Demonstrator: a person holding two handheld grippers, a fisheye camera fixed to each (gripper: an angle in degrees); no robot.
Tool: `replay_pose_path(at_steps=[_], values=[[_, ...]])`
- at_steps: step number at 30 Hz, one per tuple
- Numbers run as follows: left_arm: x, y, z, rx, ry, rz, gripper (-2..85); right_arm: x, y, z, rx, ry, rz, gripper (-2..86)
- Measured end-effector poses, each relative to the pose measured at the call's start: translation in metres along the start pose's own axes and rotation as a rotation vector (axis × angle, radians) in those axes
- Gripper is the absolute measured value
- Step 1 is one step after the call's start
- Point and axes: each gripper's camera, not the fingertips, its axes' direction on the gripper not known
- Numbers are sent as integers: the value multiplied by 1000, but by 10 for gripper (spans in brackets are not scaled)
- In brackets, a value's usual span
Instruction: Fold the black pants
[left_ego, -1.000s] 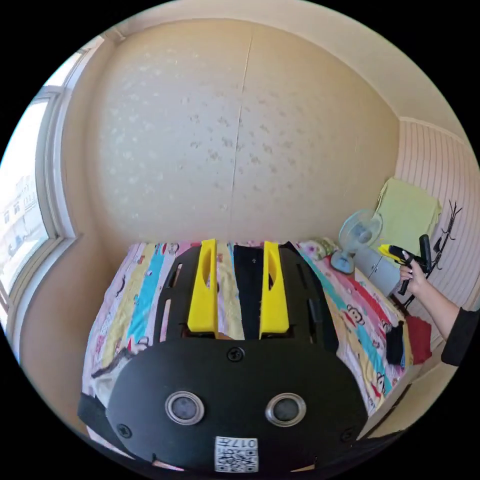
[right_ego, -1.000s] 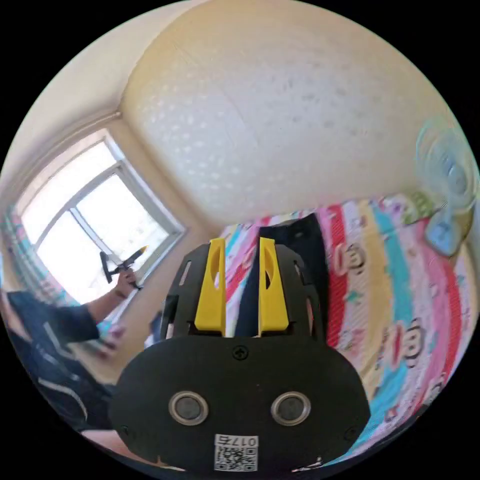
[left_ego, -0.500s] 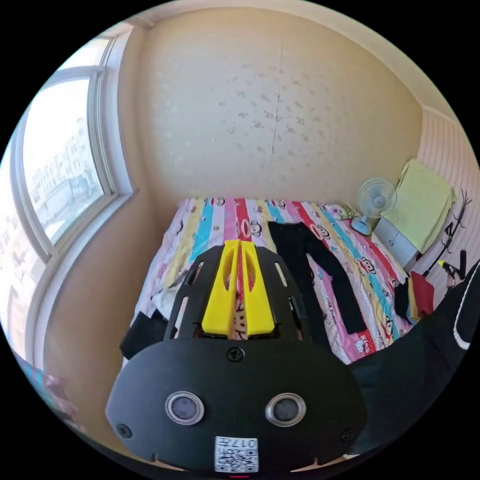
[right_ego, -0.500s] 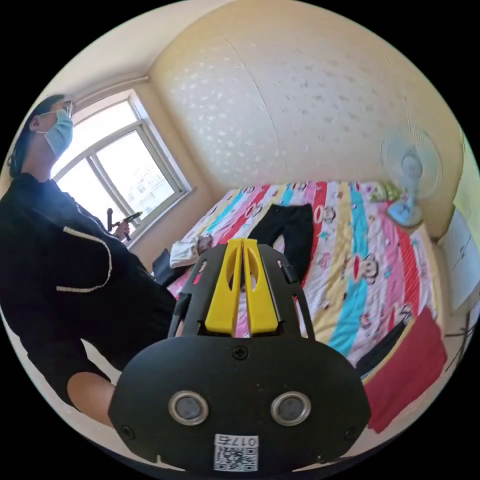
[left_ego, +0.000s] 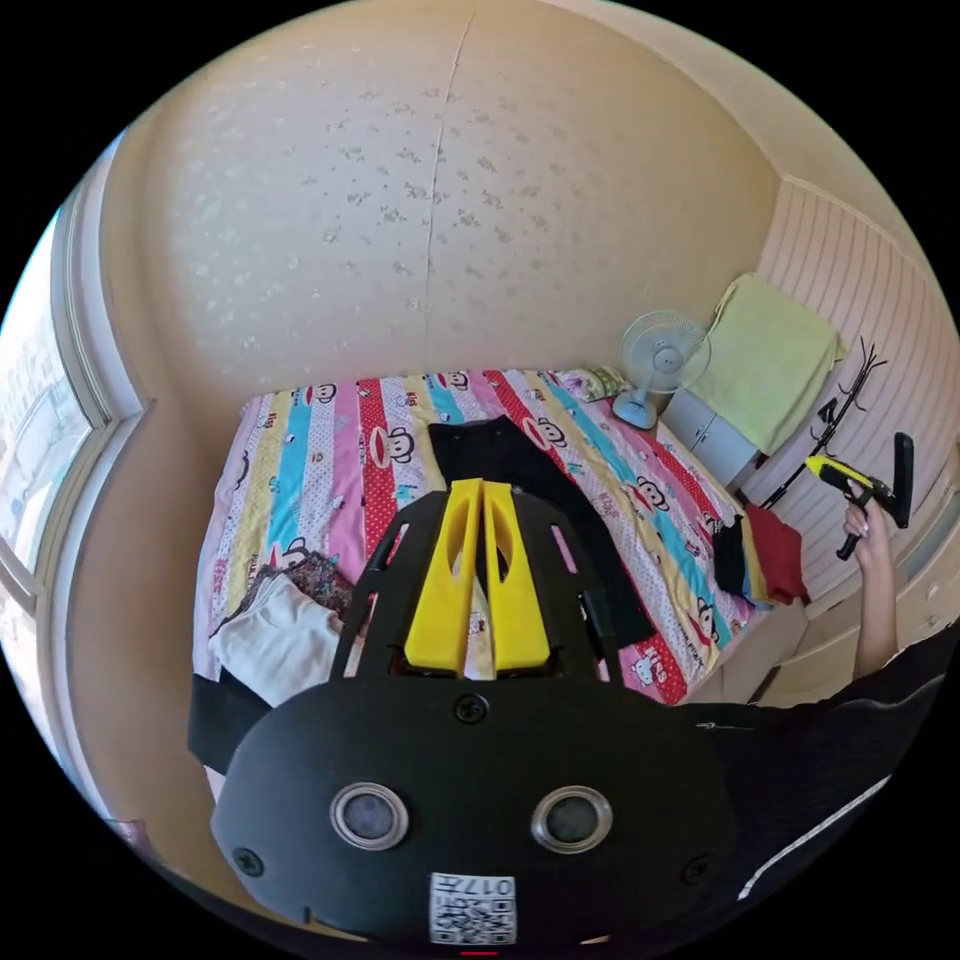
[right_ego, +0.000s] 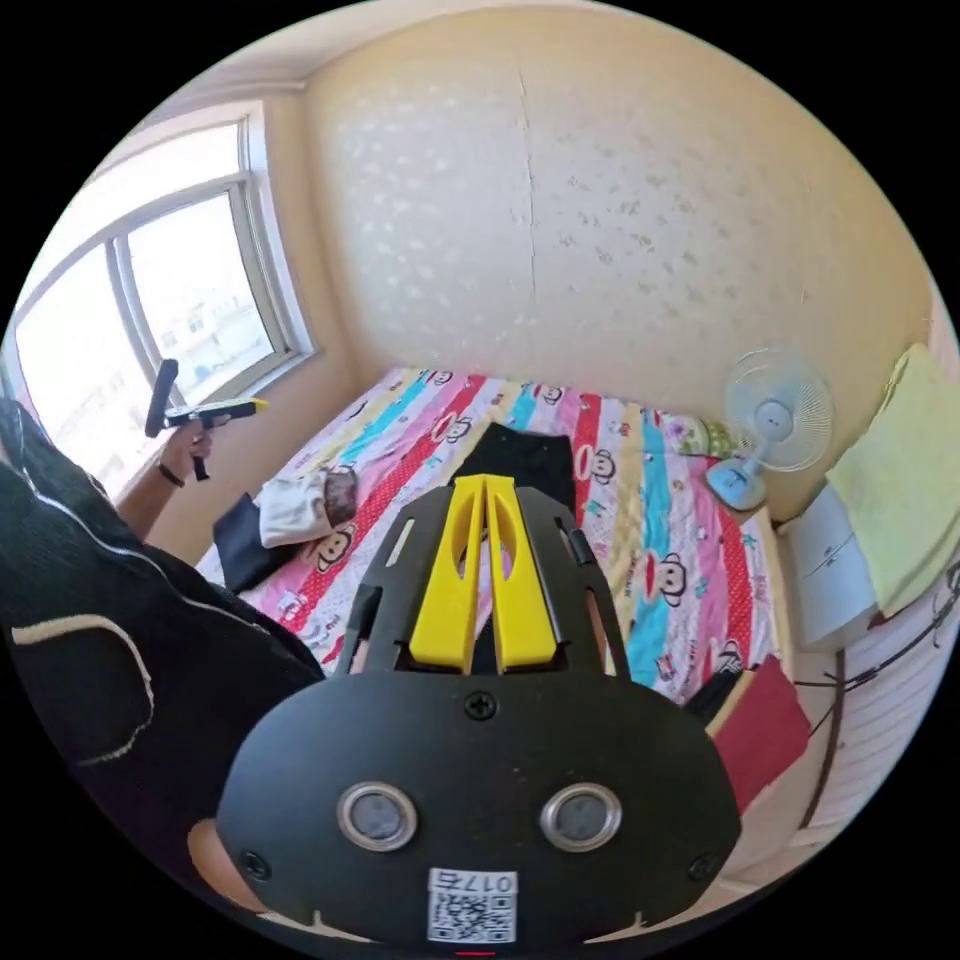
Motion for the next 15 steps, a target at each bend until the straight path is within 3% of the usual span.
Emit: replay_pose_path(at_steps=[7, 9, 15], values=[[-90, 43, -54, 160, 91, -232, -10, -58, 35, -137, 516, 179, -29, 14], [-103, 55, -67, 201, 92, -270, -10, -94, 33, -166, 692, 316, -113, 27], [-111, 68, -85, 212, 126, -247, -10, -170, 2, -190, 927, 456, -186, 52]])
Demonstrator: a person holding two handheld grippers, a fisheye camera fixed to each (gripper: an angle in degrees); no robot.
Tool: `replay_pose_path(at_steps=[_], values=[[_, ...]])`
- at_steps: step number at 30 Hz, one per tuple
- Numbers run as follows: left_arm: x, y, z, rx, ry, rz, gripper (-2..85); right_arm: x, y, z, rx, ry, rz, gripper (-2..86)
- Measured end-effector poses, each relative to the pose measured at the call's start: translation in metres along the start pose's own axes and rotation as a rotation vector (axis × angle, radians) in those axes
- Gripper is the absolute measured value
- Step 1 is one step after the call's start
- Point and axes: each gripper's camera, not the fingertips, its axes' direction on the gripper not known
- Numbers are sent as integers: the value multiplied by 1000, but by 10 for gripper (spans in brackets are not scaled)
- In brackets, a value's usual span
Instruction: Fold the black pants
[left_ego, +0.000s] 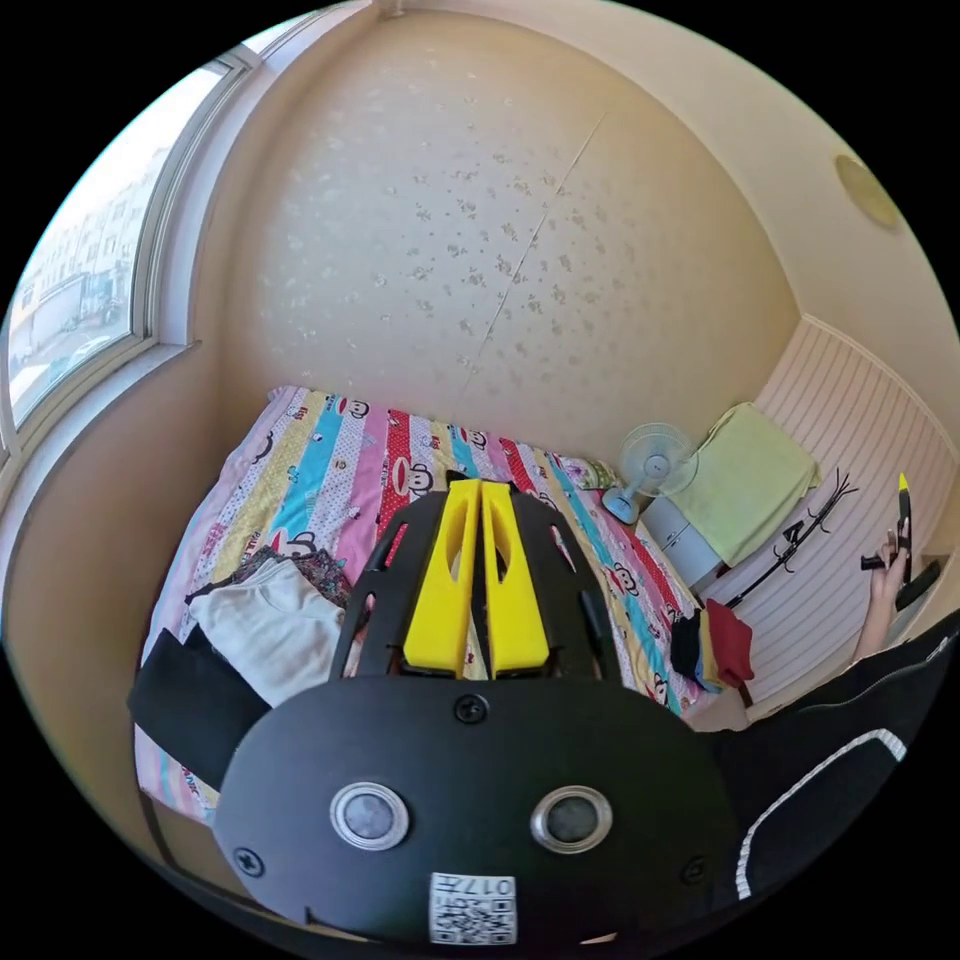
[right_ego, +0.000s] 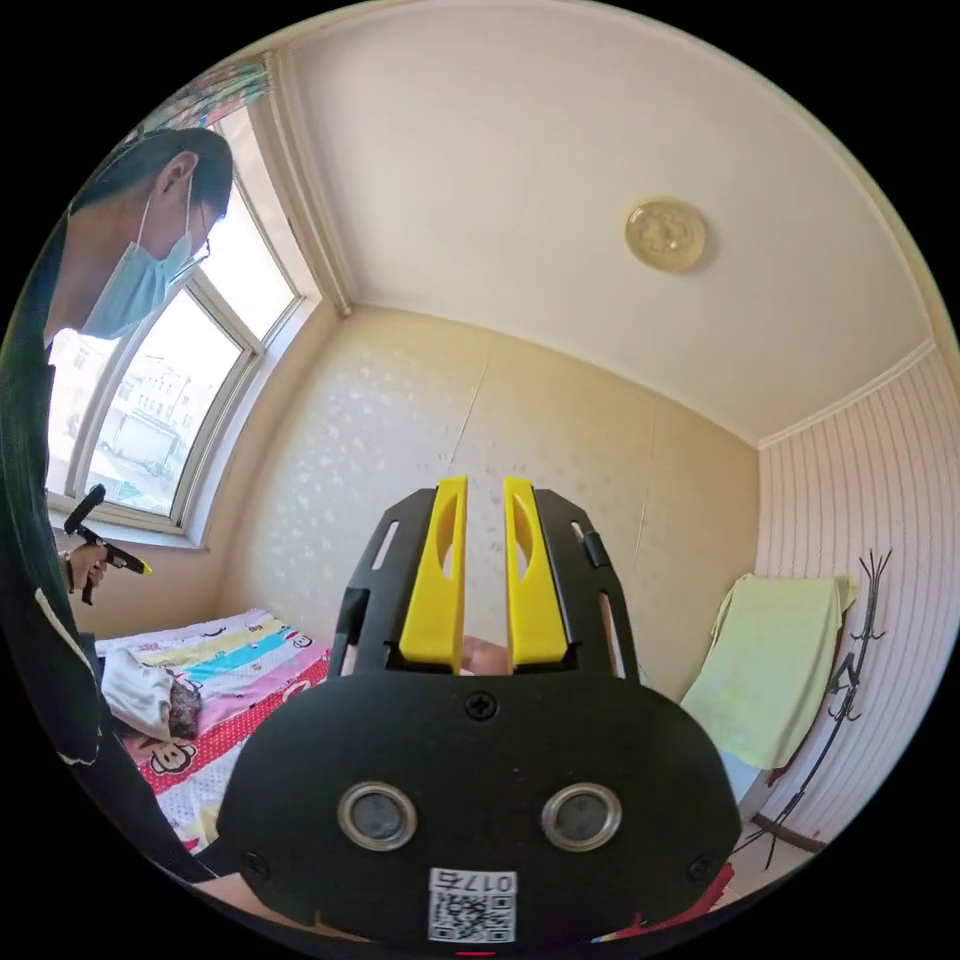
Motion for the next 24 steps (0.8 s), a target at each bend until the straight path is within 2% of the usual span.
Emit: replay_pose_path(at_steps=[2, 4, 8, 12, 14, 17, 20, 22, 24], values=[[6, 3, 0, -5, 31, 19, -10, -16, -8, 8, -15, -20, -24, 43], [21, 13, 9, -24, 100, 46, -10, -30, -13, 27, -128, -24, -38, 35], [47, 36, 39, -139, 197, 62, -10, -46, -10, 82, -500, -27, -8, 20], [90, 54, 85, -283, 451, 30, -10, -46, 11, 121, -764, -24, 25, 7], [123, 51, 97, -321, 526, 100, -10, -37, 19, 133, -840, -93, 115, 5], [175, 35, 98, -321, 529, 219, -10, -19, 25, 140, -836, -210, 203, 3], [213, 23, 91, -240, 522, 276, -10, 6, 36, 145, -817, -203, 237, 2], [238, 20, 97, -258, 507, 276, -10, 21, 53, 154, -851, -176, 233, 2], [257, 21, 105, -306, 482, 276, -10, 40, 91, 180, -987, -192, 226, 2]])
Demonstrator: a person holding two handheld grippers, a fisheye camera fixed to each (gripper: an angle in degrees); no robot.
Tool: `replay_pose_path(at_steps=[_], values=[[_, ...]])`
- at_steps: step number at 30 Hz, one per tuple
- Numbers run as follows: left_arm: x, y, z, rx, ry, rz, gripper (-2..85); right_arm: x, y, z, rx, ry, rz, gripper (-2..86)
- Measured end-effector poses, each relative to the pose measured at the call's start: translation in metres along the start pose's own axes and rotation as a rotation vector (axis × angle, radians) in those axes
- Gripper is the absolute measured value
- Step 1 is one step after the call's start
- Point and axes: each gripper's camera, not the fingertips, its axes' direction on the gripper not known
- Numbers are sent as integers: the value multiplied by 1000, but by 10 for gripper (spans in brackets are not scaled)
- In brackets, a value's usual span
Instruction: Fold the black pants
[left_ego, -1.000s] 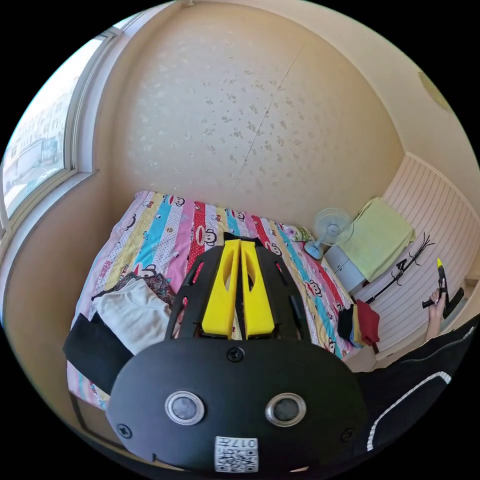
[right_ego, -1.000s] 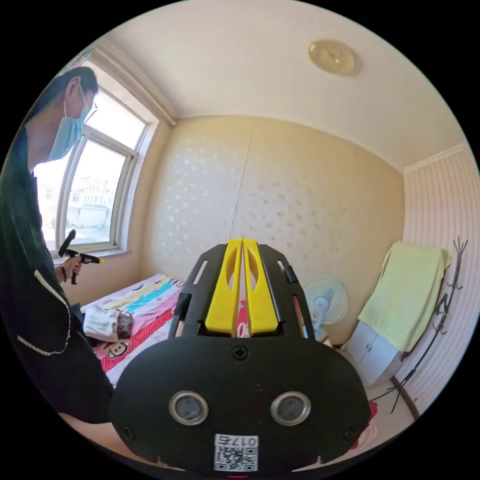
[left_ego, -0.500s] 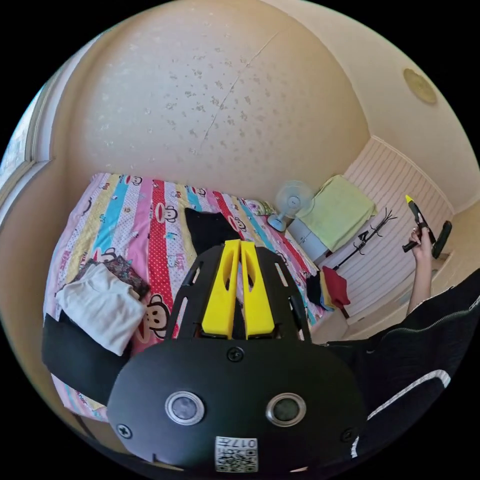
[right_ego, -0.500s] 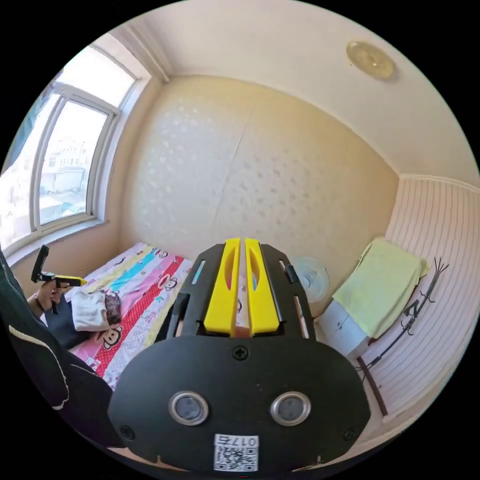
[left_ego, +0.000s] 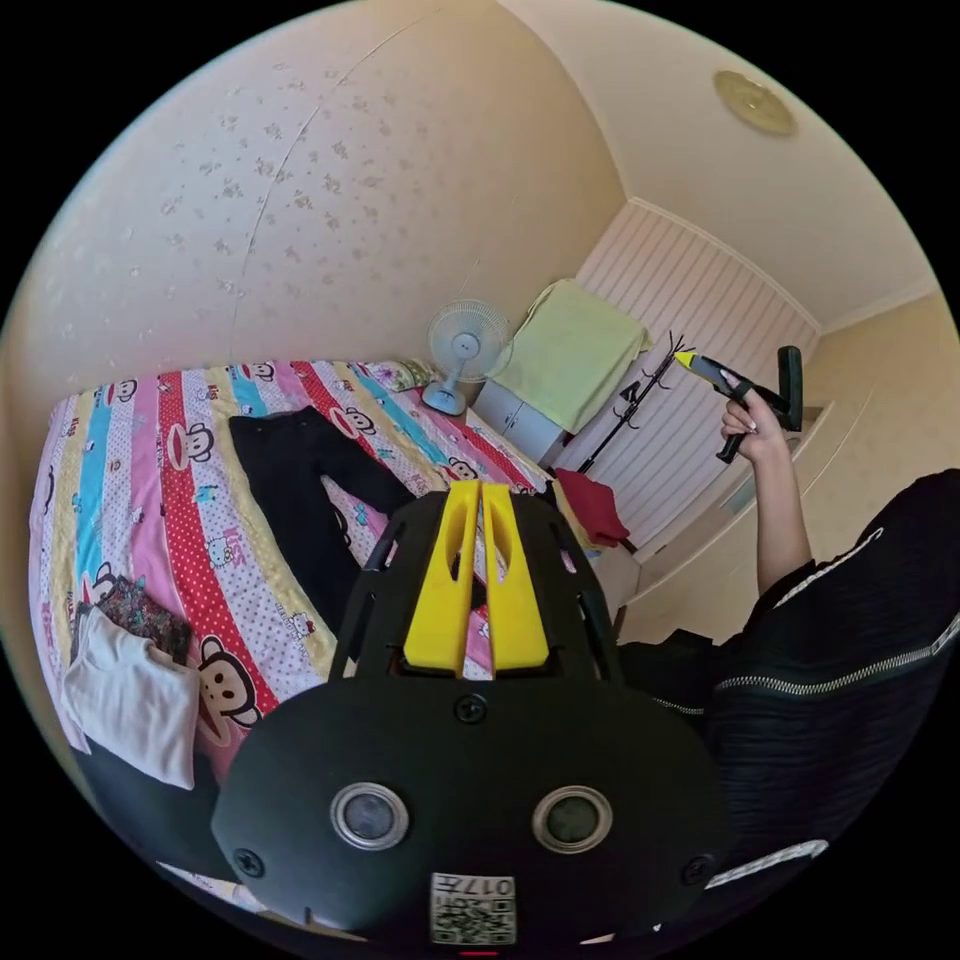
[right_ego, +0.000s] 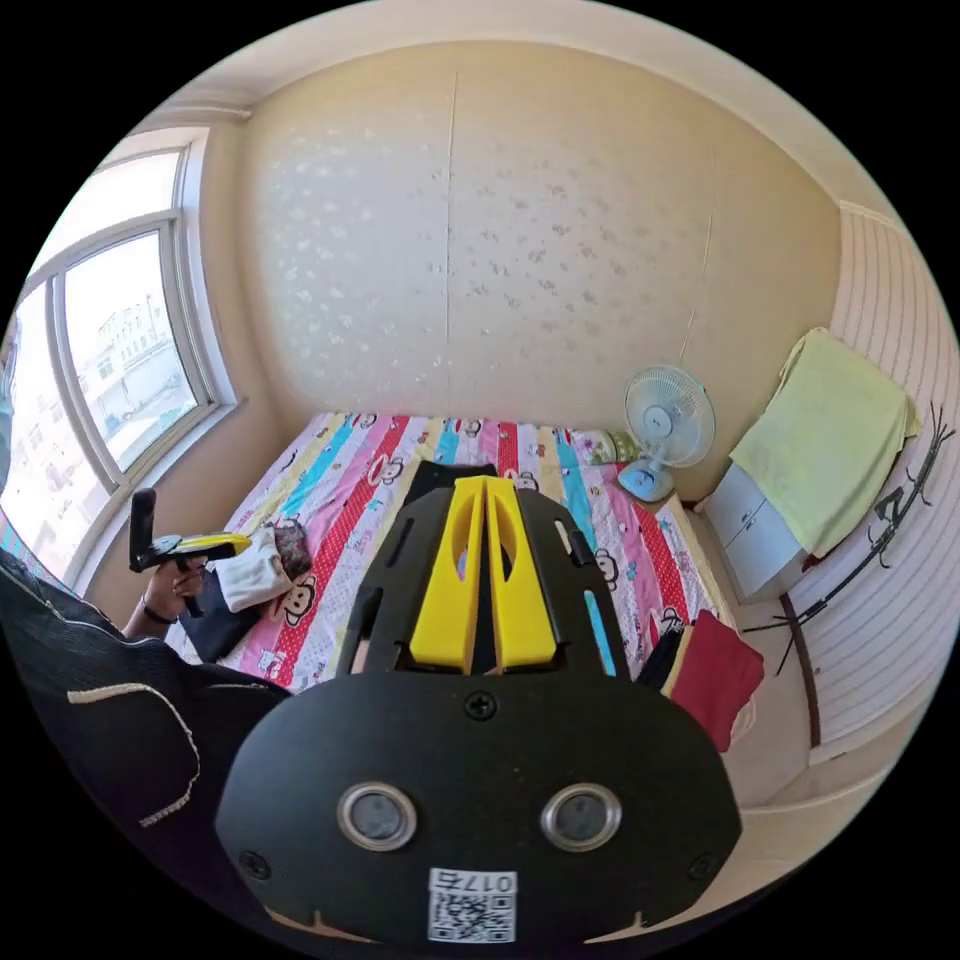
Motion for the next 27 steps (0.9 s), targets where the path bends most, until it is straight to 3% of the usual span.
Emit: replay_pose_path(at_steps=[7, 13, 16, 18, 24, 27], values=[[46, -26, 65, -133, -76, -164, -10, 77, -11, 94, -163, 40, -91, 2], [103, -58, 159, -261, -68, -151, -10, 168, -5, 201, -351, -233, -89, 4], [118, -59, 240, -497, -2, -169, -10, 199, 8, 240, -271, -398, -167, 7], [132, -60, 277, -550, 14, -173, -10, 222, 12, 265, -242, -524, -208, 11], [170, -70, 386, -616, -138, -203, -6, 269, 33, 384, -420, -593, -204, 59], [168, -65, 426, -492, -159, -234, 9, 286, 56, 470, -600, -727, -89, 96]])
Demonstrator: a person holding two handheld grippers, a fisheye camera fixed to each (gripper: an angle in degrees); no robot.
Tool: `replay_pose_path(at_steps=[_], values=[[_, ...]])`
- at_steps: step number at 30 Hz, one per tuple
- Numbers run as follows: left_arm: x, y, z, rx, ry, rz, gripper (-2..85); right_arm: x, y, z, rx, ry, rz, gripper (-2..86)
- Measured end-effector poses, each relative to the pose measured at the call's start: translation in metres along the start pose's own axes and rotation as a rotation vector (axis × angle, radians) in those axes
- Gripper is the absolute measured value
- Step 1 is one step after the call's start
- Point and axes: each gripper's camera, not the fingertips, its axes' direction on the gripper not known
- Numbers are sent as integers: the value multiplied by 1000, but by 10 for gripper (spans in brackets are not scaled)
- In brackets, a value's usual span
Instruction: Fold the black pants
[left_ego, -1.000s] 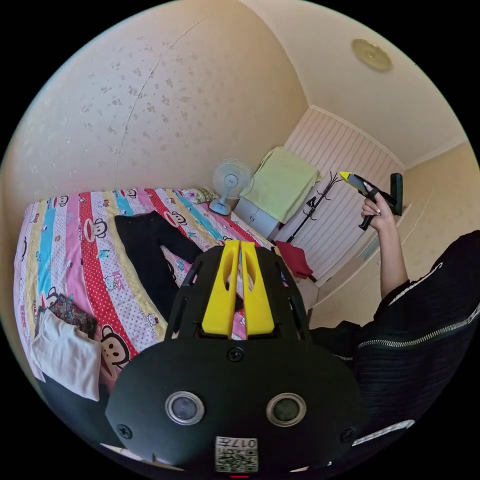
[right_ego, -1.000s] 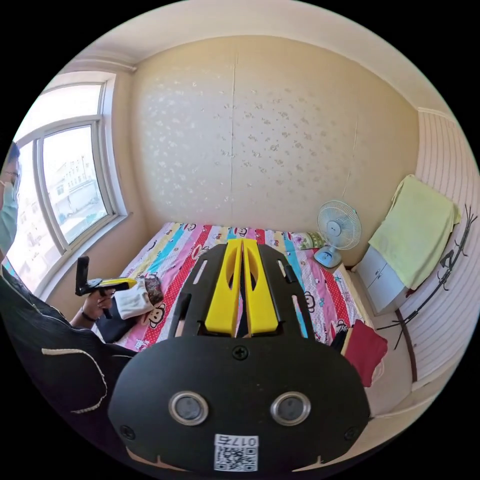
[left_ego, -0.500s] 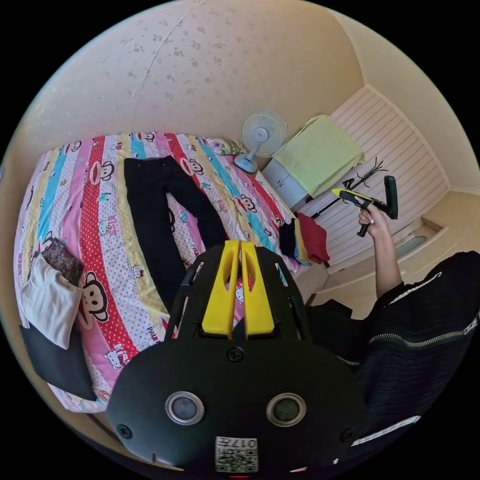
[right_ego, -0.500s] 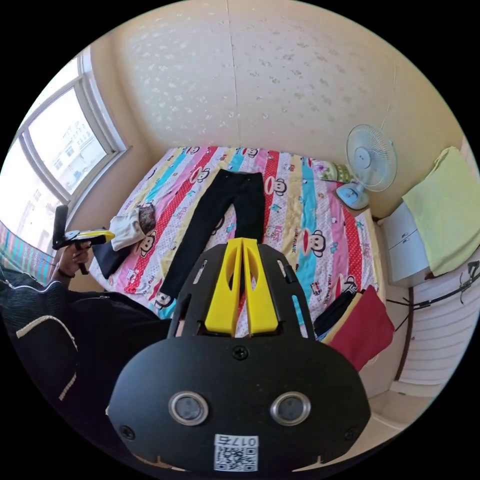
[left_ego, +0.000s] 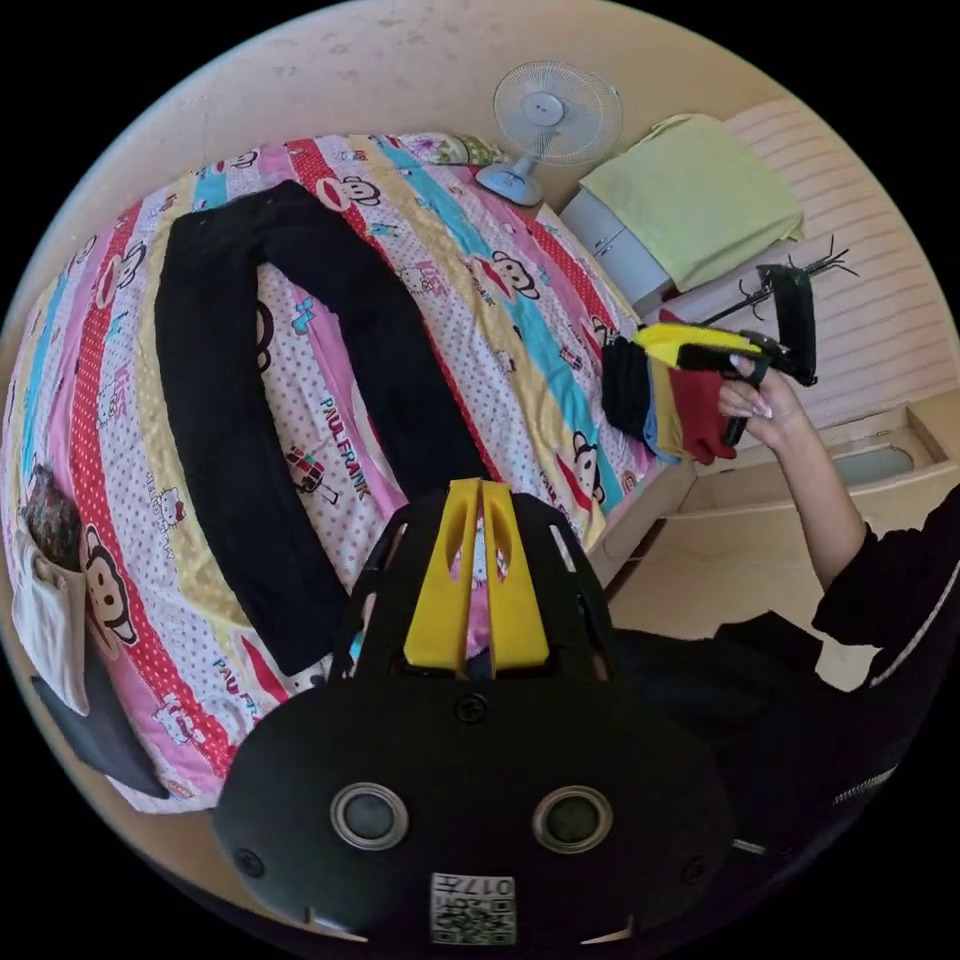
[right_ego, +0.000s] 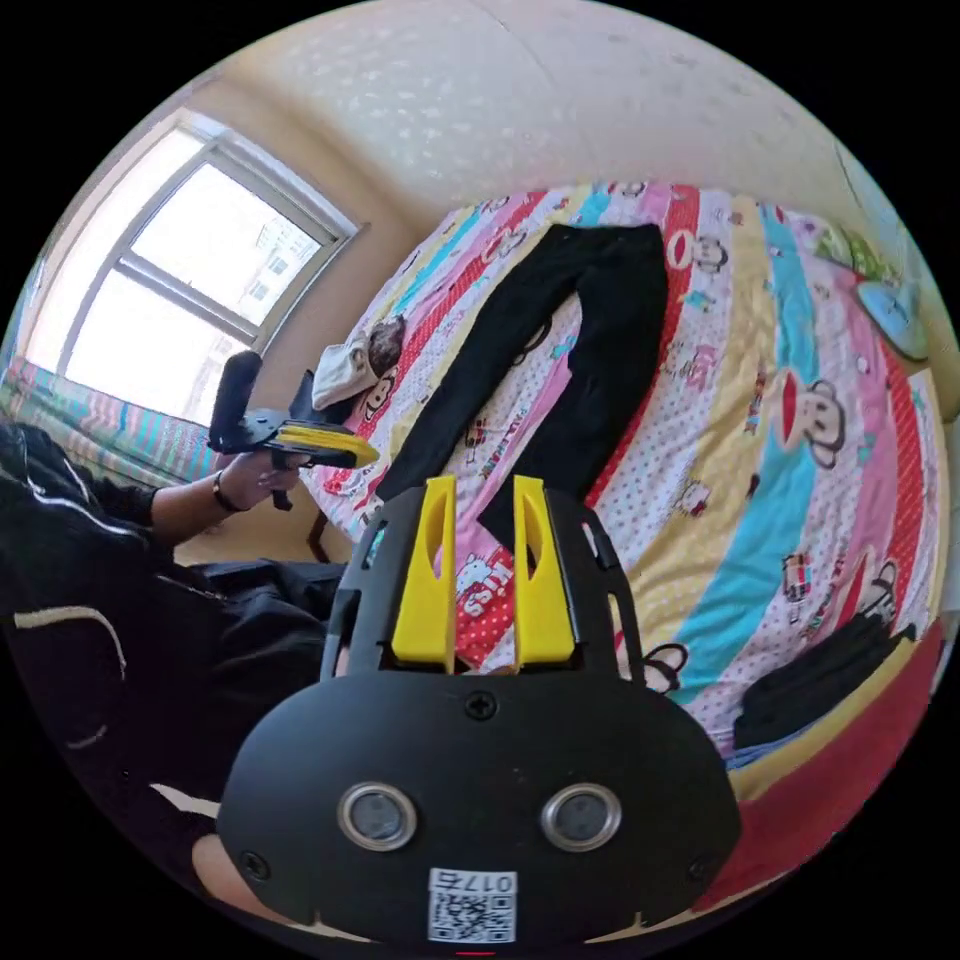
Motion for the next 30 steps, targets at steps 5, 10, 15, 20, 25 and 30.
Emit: replay_pose_path(at_steps=[5, 10, 15, 20, 25, 30], values=[[-36, -4, 85, 38, 67, -209, 105, 96, -8, 82, -67, -185, 191, 125], [-54, 3, 155, -11, 124, -347, 117, 148, -15, 144, -135, -126, 309, 143], [-33, 15, 199, -30, 149, -402, 102, 180, -21, 204, -121, -181, 401, 127], [-6, 30, 204, 58, 82, -493, 60, 194, -30, 193, -97, -113, 475, 70], [47, 42, 137, 108, 126, -415, 37, 189, -42, 152, -84, -147, 426, 59], [116, 99, 110, 133, -21, -378, -6, 215, -22, 150, -97, -44, 471, 63]])
